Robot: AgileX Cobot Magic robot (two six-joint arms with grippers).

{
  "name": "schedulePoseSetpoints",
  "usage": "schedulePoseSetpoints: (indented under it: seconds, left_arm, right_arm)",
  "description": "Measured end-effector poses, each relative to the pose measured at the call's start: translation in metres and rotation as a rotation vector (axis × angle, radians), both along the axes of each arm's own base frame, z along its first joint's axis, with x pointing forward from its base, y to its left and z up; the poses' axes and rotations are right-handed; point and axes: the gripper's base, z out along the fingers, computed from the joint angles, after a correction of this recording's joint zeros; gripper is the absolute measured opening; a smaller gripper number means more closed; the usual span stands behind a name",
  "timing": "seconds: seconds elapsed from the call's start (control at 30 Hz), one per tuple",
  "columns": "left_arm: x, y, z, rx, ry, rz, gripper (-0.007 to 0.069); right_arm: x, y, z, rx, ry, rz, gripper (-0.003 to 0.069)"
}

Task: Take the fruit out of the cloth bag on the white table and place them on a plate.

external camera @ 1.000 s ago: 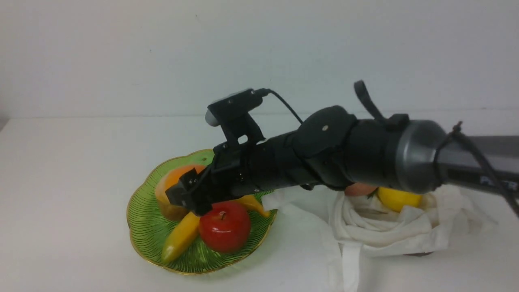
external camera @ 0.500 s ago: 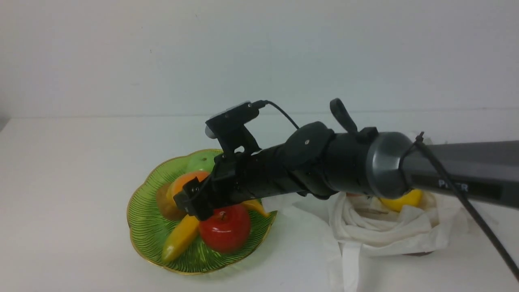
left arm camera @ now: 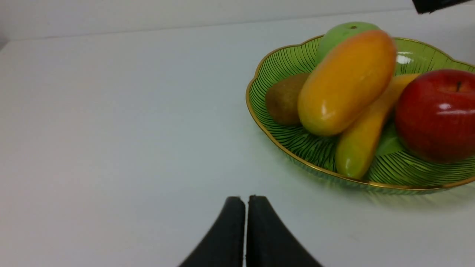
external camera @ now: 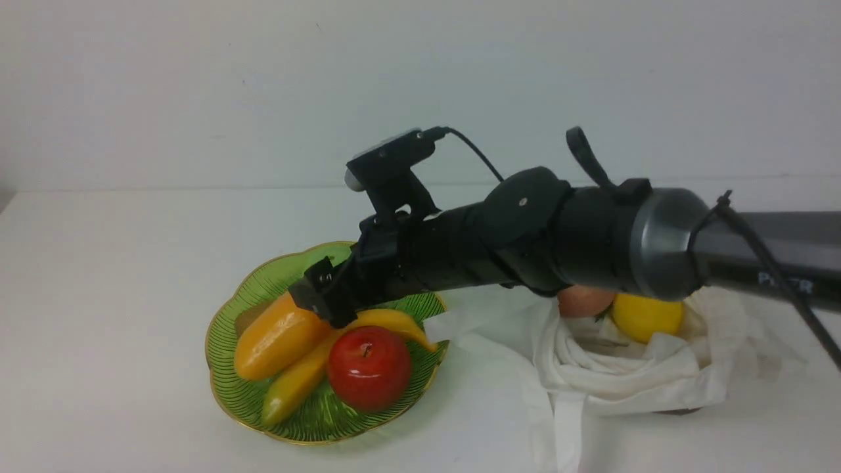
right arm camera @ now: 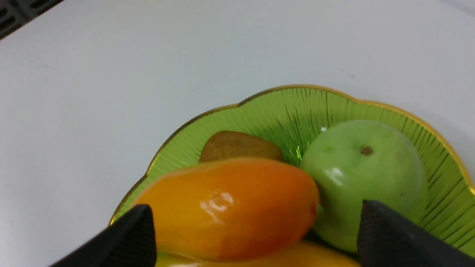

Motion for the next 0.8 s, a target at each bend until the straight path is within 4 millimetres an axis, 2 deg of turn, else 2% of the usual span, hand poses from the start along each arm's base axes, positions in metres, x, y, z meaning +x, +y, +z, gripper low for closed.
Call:
schedulePoseSetpoints:
  seconds: [0.1, 0.17, 0.3, 0.37, 0.43, 0.47, 0.57, 0.6, 0.7, 0.8]
  left_arm:
    - [0.000, 0.000, 0.000, 0.000, 0.000, 0.000, -0.0008]
    - [0.000, 0.000, 0.000, 0.000, 0.000, 0.000, -0.0008]
    - [0.000, 0.000, 0.000, 0.000, 0.000, 0.000, -0.0008]
    - [0.000, 0.000, 0.000, 0.000, 0.000, 0.000, -0.0008]
    - [0.000, 0.000, 0.000, 0.000, 0.000, 0.000, -0.0008]
    - [0.000, 0.000, 0.000, 0.000, 0.000, 0.000, -0.0008]
    - [0.000, 0.000, 0.000, 0.000, 0.000, 0.000, -0.0008]
    - [0.000, 0.000, 0.000, 0.000, 0.000, 0.000, -0.0008]
    - [0.000, 0.000, 0.000, 0.000, 0.000, 0.000, -0.0008]
    - [0.000, 0.000, 0.000, 0.000, 0.000, 0.000, -0.0008]
  right_arm:
    - [0.002, -0.008, 0.013, 0.008, -0.025, -0.011, 0.0687]
    - [0.004, -0.019, 0.031, 0.037, -0.036, -0.040, 0.0667]
    - [0.003, -0.041, 0.064, 0.066, -0.060, -0.059, 0.0586]
    - [0.001, -0.047, 0.073, 0.070, -0.065, -0.057, 0.0549]
    - [-0.007, -0.064, 0.097, 0.063, -0.073, -0.049, 0.0427]
    - [-0.008, -0.068, 0.101, 0.060, -0.076, -0.052, 0.0402]
    - [-0.023, -0.094, 0.130, 0.020, -0.088, -0.070, 0.0195]
    - [-0.031, -0.108, 0.144, -0.008, -0.102, -0.097, 0.0094]
    - [-0.046, -0.137, 0.166, -0.067, -0.117, -0.177, 0.0016]
    - [-0.077, -0.182, 0.202, -0.142, -0.181, -0.373, -0.0008]
